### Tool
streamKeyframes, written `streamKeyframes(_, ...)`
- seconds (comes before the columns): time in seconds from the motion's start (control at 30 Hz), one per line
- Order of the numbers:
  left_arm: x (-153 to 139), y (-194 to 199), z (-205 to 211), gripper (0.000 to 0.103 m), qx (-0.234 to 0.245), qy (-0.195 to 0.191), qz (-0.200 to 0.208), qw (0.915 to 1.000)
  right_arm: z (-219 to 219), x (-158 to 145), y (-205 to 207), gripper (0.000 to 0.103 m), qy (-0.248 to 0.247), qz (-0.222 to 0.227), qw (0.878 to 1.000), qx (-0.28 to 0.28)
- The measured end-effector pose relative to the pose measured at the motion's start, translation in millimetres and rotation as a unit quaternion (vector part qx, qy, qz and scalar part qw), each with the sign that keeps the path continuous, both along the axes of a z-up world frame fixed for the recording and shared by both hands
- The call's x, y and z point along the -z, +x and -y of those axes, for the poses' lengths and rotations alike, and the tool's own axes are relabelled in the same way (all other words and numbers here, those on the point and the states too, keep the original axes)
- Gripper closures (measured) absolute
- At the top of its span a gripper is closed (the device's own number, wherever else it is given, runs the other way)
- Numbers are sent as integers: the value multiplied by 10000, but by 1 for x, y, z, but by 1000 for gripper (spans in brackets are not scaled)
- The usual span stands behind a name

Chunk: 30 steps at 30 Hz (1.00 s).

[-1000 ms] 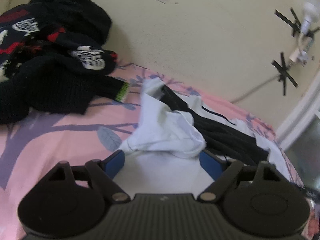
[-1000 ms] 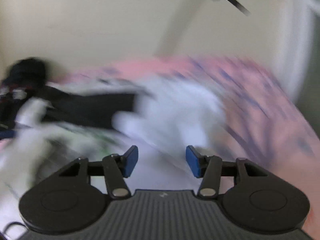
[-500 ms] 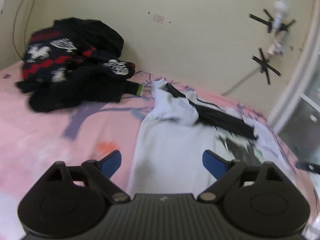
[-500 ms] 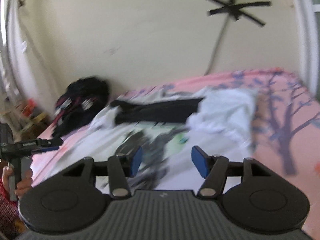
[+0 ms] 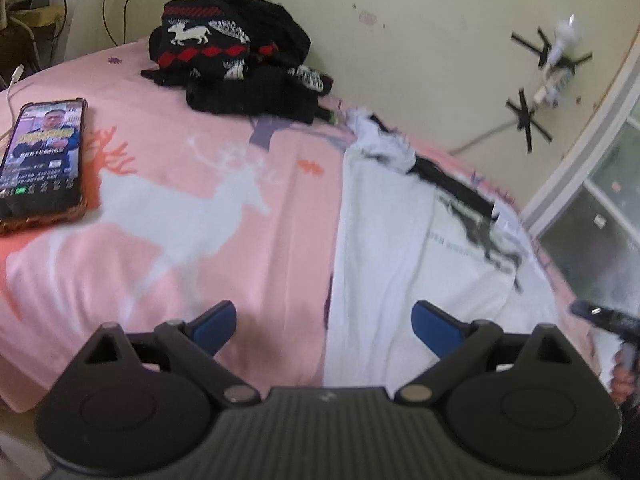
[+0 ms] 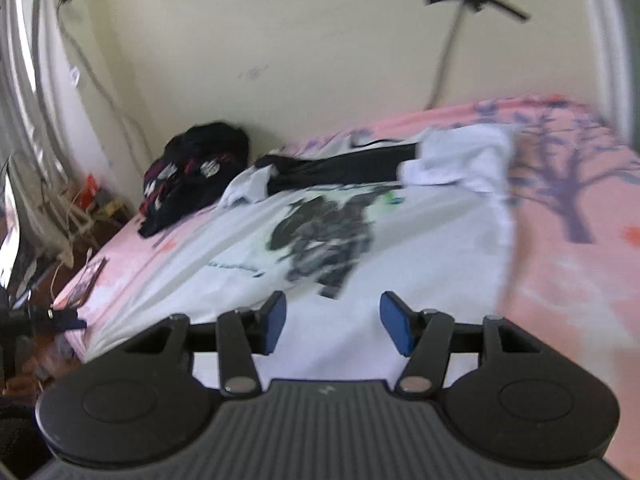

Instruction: Fold small clothes

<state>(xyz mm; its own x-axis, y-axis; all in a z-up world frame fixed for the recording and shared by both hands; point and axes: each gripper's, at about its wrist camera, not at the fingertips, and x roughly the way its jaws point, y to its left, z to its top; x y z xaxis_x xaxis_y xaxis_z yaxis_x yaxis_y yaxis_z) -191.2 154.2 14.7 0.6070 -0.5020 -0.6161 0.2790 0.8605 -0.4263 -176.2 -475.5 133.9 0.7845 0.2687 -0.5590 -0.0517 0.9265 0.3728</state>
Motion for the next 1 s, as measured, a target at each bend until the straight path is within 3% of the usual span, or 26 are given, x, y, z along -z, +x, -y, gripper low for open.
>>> streamKeyframes(0.17,2,-13,7,5,248,55,-63,9997,28,-5,-56,47,-244,-429,9981,356)
streamKeyframes(0.3,4,-15,20,5,378,302,-178,9987,35,-1,-91,46,184,-742,9970,83)
streamKeyframes(0.43,2,-17,32,11,423,518,-296,9973,22,33,-100,45,490,-1029,9934,-136)
streamKeyframes(0.53,0,-19,39,32,532,534,-480,9960,20,60,-91,40,1001,-931,9906,-91)
streamKeyframes(0.57,0,-19,41,43,626,484,-549,9954,18,68,-85,40,1105,-967,9890,-166)
streamKeyframes(0.63,2,-19,44,59,669,492,-601,9947,9,82,-73,40,1015,-1137,9879,-288)
streamKeyframes(0.67,3,-19,45,67,629,559,-614,9946,6,88,-69,46,1042,-1191,9867,-361)
streamKeyframes(0.73,1,-17,42,88,587,538,-674,9945,3,94,-62,80,1261,-1273,9822,-569)
streamKeyframes(0.77,-1,-15,37,94,619,340,-763,9946,3,92,-61,97,1336,-1243,9808,-695)
streamKeyframes(0.83,-11,-13,21,94,536,-179,-823,9950,3,73,-73,97,1351,-802,9816,-1089)
streamKeyframes(0.9,-23,-12,6,94,359,-502,-727,9954,11,45,-91,97,1380,-61,9803,-1413)
streamKeyframes(1.0,-37,-2,-4,95,249,-1013,-622,9926,39,18,-105,97,1763,786,9723,-1315)
